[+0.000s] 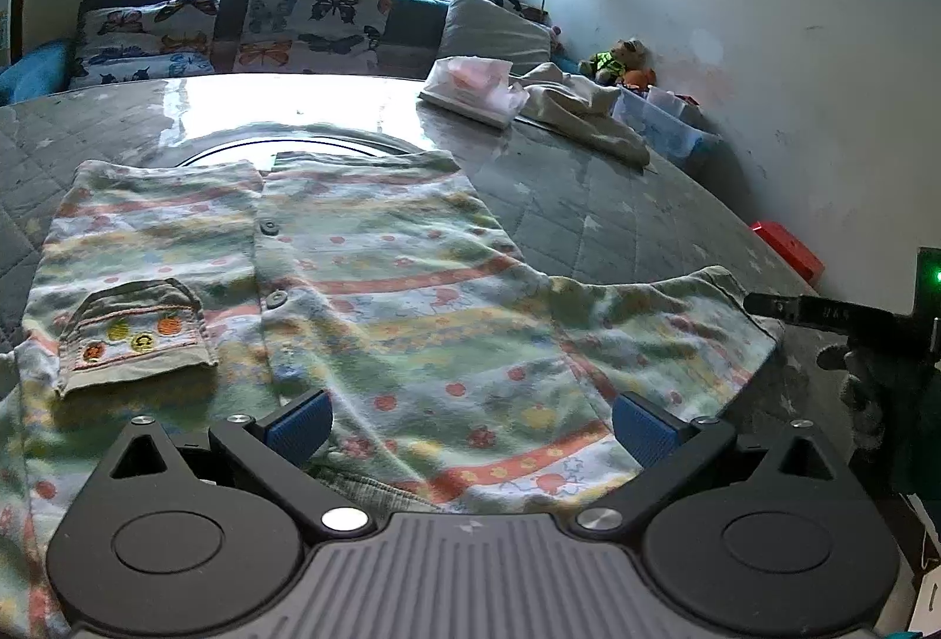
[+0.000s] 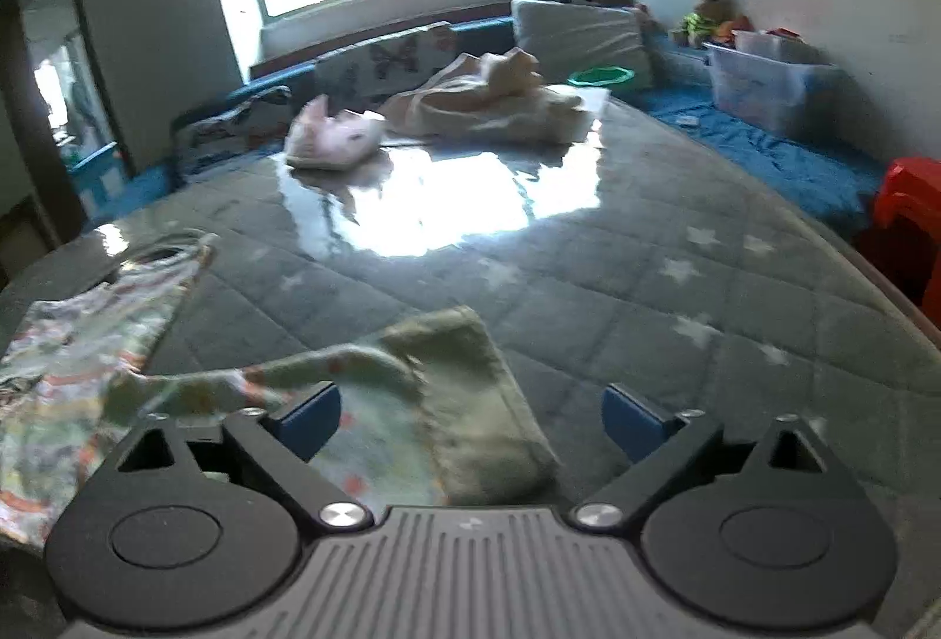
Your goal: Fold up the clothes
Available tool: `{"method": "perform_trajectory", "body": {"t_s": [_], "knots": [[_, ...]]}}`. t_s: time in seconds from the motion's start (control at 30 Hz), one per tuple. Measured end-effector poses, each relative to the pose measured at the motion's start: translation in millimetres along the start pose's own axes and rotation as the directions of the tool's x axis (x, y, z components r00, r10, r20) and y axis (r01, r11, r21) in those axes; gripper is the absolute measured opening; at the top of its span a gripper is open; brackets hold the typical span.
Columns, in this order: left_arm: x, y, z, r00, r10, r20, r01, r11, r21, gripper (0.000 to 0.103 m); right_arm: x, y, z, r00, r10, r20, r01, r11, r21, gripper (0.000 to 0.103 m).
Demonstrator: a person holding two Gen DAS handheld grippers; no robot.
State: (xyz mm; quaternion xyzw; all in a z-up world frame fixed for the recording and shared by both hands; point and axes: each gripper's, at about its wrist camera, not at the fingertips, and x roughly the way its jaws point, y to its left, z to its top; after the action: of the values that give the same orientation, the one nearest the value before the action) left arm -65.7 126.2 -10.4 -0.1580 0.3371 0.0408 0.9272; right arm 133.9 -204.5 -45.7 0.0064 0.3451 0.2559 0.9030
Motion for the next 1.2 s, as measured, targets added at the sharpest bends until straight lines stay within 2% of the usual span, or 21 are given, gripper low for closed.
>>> {"method": "perform_trajectory", "body": {"t_s": [0.17, 0.47, 0.6, 0.67, 0.73, 0.8, 1.03, 1.2], "knots": [[0, -2, 0, 1.000, -0.001, 0.000, 0.001, 1.000, 0.005, 0.103, -3, 4, -5, 1.000, -0.018, 0.000, 0.018, 1.000, -0.006, 0.084], [-2, -2, 0, 1.000, 0.010, -0.002, -0.010, 1.000, 0.005, 0.103, -7, 12, -6, 1.000, -0.028, -0.014, 0.028, 0.999, -0.036, 0.061], [-4, -2, -1, 1.000, 0.009, 0.003, -0.009, 1.000, 0.004, 0.103, -8, 14, -6, 1.000, -0.020, -0.019, 0.020, 0.999, -0.030, 0.041], [-5, -1, -1, 1.000, 0.010, 0.005, -0.010, 1.000, 0.004, 0.103, -8, 14, -5, 1.000, -0.017, -0.021, 0.016, 1.000, -0.025, 0.036], [-6, -1, -1, 1.000, 0.014, 0.006, -0.014, 1.000, 0.004, 0.103, -9, 13, -4, 1.000, -0.005, -0.024, 0.004, 1.000, -0.014, 0.025], [-7, -1, -2, 1.000, 0.016, 0.006, -0.016, 1.000, 0.002, 0.103, -10, 13, -4, 1.000, 0.007, -0.022, -0.007, 1.000, -0.003, 0.020], [-13, 1, -4, 0.999, 0.023, 0.022, -0.023, 1.000, 0.001, 0.103, -31, 32, 11, 0.993, 0.110, 0.042, -0.110, 0.994, -0.012, 0.012], [-21, 5, -6, 0.999, 0.023, 0.045, -0.023, 1.000, -0.002, 0.103, -47, 64, 31, 0.968, 0.243, 0.065, -0.240, 0.970, -0.050, 0.011]]}}
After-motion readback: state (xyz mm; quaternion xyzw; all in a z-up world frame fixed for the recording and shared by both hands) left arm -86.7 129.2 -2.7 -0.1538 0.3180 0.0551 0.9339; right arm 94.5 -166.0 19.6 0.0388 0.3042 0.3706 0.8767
